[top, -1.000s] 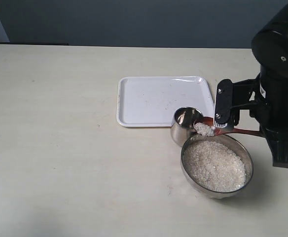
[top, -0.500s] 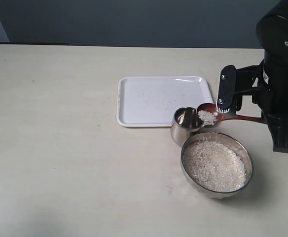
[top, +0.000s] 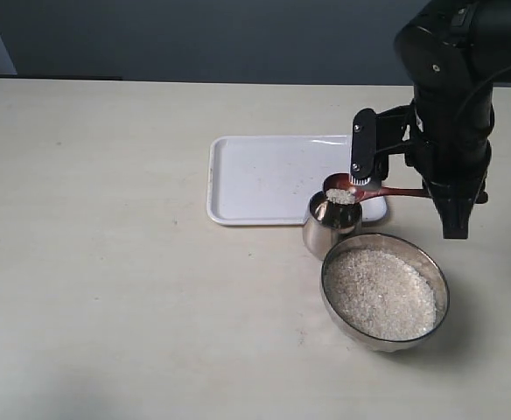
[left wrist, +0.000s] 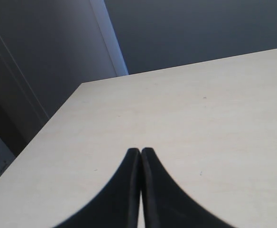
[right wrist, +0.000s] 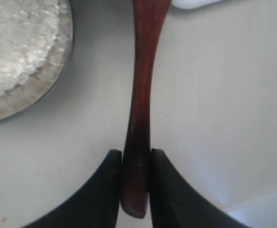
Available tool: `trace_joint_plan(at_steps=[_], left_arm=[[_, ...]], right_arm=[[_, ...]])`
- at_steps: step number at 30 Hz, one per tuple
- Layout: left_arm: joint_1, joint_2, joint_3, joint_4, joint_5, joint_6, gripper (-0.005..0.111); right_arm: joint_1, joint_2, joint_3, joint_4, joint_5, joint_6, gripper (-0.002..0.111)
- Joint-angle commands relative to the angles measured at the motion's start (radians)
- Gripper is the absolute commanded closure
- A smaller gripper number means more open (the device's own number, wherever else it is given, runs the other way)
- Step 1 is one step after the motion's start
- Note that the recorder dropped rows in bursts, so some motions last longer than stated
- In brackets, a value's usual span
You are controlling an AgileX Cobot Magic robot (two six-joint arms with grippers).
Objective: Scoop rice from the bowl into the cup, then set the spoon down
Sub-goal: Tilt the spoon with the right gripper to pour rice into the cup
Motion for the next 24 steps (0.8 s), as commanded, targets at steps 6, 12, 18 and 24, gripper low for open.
trace_joint_plan(at_steps=[6,12,18,24], left_arm=[[0.000,-0.005,-0.002,0.003,-0.012,-0.004,0.106],[0.000,-0.005,-0.002,0.003,-0.012,-0.004,0.106],[0.000,-0.005,-0.002,0.003,-0.012,-0.004,0.106],[0.000,-0.005,-0.002,0.003,-0.012,-0.004,0.106]], right_arm=[[-0.004,0.005,-0.007,-0.123,-0.048,0.042,0.108],[-0.001,0.005,-0.007,-0.137,-0.039,0.042,0.108],[0.056,0.007,-0.003,-0.186,-0.027,0.053,0.108],[0.098,0.047,-0.003,-0.270,0.018,0.078,0.108]])
